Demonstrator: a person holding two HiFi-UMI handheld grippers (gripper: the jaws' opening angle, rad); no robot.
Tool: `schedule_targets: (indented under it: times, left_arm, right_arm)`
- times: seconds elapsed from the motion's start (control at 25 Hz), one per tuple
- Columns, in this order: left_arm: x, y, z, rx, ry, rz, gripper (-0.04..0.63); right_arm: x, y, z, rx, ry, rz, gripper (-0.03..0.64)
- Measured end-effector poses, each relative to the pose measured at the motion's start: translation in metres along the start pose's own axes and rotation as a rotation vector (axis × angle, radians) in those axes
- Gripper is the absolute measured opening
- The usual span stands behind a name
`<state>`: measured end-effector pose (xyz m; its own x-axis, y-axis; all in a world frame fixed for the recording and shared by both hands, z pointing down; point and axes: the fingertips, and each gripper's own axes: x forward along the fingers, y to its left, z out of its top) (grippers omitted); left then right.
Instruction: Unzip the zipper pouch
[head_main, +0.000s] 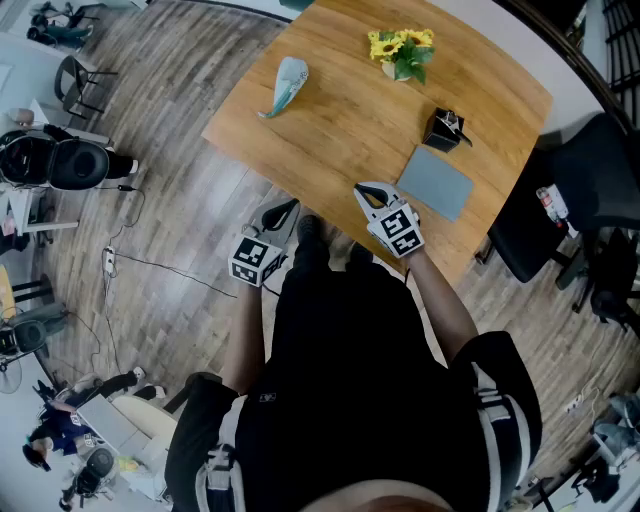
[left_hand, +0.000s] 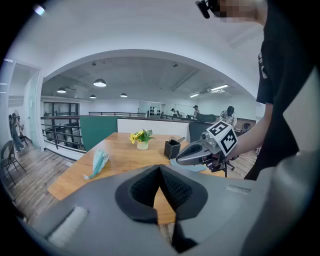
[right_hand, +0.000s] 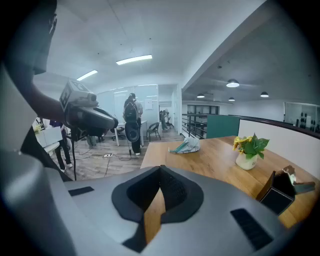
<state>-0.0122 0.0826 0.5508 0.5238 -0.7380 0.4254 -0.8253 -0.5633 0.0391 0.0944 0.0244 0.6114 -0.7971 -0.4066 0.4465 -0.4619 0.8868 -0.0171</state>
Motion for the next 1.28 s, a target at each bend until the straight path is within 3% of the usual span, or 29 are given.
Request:
schedule_targets:
  times: [0.32,0.92,1.28]
  left_arm:
    - [-0.002,0.046,0.008,-0.008,-0.015,-0.009,0.0]
    - [0.015,0.212,0.017,-0.003,-0.023,-0.094,0.0]
    - [0.03,0.262,0.007,-0.013,0.004,-0.16,0.0]
  right_arm:
    - [0.035,-0.014,0.022,-0.014,-0.003,-0.026,0.002]
    - [0.168,-0.061,0.071,0.047,0.068,-0.12,0.003]
    - [0.214,-0.085,0.087,0.109,0.089,-0.178,0.003]
